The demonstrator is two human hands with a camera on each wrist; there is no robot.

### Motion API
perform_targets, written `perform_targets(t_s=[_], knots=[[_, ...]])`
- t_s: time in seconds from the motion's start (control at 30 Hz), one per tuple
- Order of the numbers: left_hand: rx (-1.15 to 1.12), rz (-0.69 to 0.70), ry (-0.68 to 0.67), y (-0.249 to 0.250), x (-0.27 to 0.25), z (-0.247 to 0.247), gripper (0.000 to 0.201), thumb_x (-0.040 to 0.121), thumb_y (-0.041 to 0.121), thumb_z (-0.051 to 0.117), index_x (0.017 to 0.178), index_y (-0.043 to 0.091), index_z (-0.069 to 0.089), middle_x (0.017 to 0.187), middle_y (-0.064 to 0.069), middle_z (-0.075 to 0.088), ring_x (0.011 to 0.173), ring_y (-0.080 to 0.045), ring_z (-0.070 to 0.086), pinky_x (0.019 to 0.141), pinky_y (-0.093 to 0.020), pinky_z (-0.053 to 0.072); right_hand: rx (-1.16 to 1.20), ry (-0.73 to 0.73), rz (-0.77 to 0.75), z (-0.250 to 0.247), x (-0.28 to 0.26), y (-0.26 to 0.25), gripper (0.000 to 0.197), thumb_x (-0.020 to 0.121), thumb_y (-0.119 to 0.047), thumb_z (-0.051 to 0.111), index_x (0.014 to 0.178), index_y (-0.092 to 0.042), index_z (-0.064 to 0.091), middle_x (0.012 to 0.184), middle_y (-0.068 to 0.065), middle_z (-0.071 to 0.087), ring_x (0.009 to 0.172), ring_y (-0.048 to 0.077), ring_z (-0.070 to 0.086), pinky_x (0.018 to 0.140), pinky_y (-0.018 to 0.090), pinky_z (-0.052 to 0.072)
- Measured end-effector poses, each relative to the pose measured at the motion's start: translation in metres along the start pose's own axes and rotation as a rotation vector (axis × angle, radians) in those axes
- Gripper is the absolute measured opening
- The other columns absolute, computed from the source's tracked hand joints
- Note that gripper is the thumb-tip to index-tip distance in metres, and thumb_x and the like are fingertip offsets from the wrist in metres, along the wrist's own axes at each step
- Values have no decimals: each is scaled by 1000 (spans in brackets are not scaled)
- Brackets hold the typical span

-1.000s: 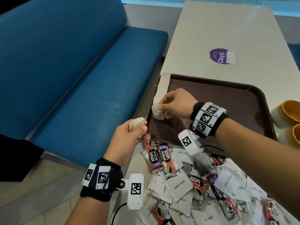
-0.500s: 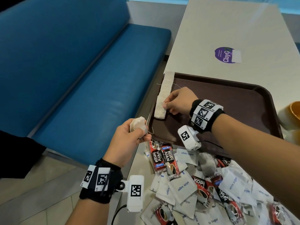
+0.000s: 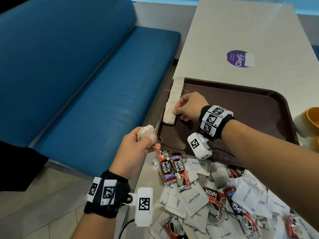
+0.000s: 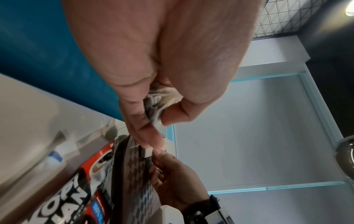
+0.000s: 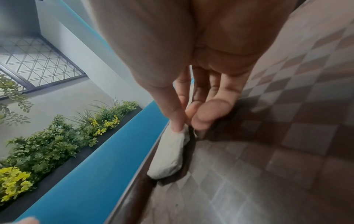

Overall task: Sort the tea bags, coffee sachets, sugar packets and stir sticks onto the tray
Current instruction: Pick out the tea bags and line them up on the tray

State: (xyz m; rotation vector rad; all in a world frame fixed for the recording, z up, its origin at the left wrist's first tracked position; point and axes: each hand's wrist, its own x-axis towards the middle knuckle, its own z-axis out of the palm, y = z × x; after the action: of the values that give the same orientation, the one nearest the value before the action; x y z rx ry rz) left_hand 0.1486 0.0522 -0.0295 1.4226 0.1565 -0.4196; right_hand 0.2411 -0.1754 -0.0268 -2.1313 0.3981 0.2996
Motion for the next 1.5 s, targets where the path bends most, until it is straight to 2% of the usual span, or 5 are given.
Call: perform_targets(t_s=[0.4, 0.7, 0.87, 1.17, 1.5], knots=[[-21, 20, 3, 1, 3, 6, 39, 96, -15, 48, 118, 15, 61, 112, -15, 68, 91, -33, 76, 96, -45, 55, -193, 162, -181, -18, -43, -17, 21, 88, -28, 75, 106, -24, 66, 105, -7, 63, 97, 13, 61, 82, 28, 45], [-37, 11, -136, 4, -1, 10, 29, 97, -9, 57, 123, 1, 64, 109, -19, 76, 93, -41, 74, 89, -46, 61, -18, -190, -386, -8, -91, -27, 24, 87, -30, 81, 109, -27, 74, 97, -8, 75, 82, 7, 71, 81, 23, 55], [-14, 29, -86, 4, -1, 11, 12, 97, 0, 63, 108, 2, 69, 93, -17, 75, 75, -35, 70, 67, -35, 62, 67, -211, -398, -10, -94, -22, 11, 86, -22, 82, 92, -13, 79, 84, -1, 77, 69, 3, 67, 63, 16, 49], [-65, 116, -96, 7, -2, 15, 32, 75, 16, 81, 102, 2, 70, 96, -14, 74, 82, -27, 73, 78, -38, 61, 325, -172, -311, -16, -93, -18, 14, 86, -15, 81, 95, -6, 77, 73, 13, 72, 55, 19, 63, 53, 30, 55], [-74, 121, -70, 10, -2, 17, 16, 72, 12, 82, 86, 13, 74, 86, -11, 72, 71, -28, 69, 69, -31, 60, 336, -174, -275, -21, -88, -16, 13, 83, -9, 83, 95, -4, 79, 80, 12, 76, 66, 21, 66, 70, 36, 59]])
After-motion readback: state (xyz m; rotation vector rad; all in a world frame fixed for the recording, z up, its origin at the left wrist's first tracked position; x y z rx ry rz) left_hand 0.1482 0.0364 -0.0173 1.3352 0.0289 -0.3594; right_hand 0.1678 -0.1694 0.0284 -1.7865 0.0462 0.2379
